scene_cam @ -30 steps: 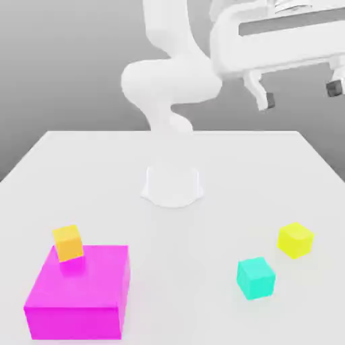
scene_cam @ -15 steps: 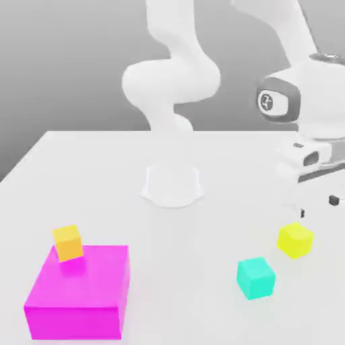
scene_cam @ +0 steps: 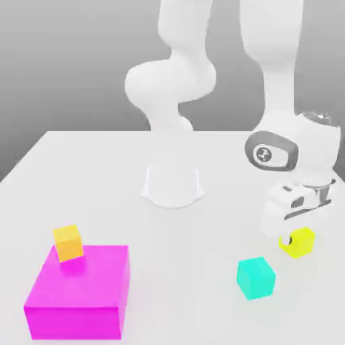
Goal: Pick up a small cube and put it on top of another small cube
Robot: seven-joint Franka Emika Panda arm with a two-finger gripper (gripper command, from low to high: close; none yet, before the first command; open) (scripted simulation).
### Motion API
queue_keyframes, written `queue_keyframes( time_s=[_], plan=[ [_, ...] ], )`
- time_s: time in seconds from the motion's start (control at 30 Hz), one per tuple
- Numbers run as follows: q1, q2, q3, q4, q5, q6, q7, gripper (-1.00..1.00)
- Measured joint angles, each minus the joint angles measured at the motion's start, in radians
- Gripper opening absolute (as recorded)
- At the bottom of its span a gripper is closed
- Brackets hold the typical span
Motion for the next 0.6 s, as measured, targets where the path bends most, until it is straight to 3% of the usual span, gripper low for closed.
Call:
queue_keyframes(
  time_s=[0.27, 0.6],
  plan=[
    [-0.096, -0.244, 0.131, -0.044, 0.288, -0.194, -0.234, -1.0],
    [-0.268, -0.345, 0.015, 0.006, 0.35, -0.345, -0.511, -1.0]
  ],
)
